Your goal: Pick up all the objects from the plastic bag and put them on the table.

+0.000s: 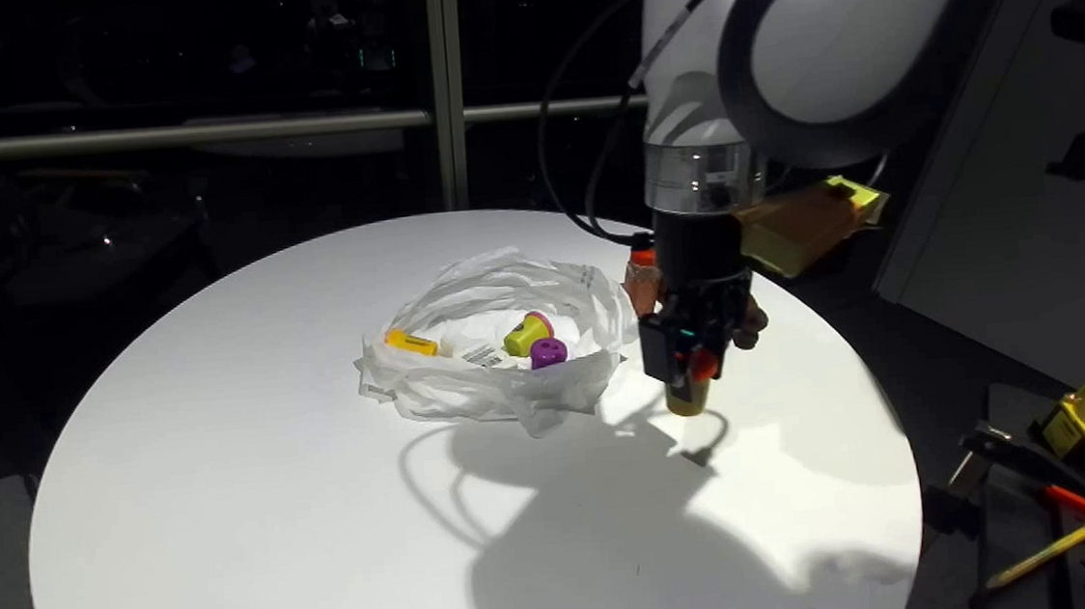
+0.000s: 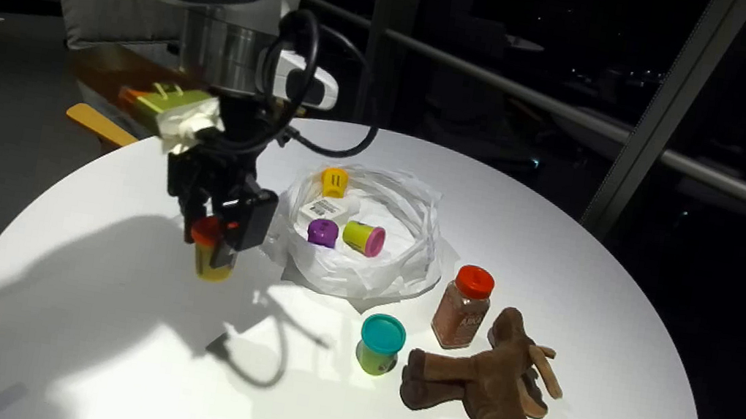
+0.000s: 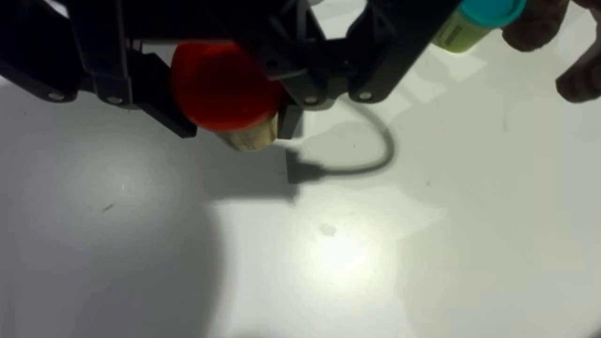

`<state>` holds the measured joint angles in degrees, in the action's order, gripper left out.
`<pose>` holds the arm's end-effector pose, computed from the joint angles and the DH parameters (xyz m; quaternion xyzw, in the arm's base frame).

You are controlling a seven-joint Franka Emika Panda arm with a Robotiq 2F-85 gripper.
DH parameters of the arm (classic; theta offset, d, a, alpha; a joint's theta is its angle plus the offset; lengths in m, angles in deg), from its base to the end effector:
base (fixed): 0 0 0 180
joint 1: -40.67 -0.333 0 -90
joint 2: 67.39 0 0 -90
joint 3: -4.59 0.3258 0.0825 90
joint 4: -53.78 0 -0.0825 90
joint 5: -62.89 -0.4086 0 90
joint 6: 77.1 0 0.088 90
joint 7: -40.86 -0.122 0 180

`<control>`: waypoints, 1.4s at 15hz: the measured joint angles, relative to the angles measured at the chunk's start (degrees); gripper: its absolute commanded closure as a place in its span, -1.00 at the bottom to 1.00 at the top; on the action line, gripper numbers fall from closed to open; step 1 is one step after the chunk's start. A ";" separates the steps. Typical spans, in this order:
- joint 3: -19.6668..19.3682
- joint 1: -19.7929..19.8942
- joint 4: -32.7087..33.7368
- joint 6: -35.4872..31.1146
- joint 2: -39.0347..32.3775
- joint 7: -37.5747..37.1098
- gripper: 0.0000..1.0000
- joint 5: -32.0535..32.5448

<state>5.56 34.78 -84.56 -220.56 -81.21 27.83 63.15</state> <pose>0.4867 0.0590 0.1730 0.9958 -0.0518 -0.0748 0.0123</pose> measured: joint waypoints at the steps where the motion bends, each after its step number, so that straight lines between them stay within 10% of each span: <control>1: -0.08 0.44 -3.38 -1.23 1.74 0.09 0.52 -0.61; 8: -2.79 3.04 -18.51 -21.31 5.75 1.24 0.52 2.48; 20: -5.23 1.25 -7.21 -26.70 -6.36 1.49 0.52 6.31; 21: -5.26 2.12 -6.10 -26.32 -6.93 2.85 -0.05 5.73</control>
<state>0.30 36.90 -90.66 -246.89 -88.14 30.68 68.89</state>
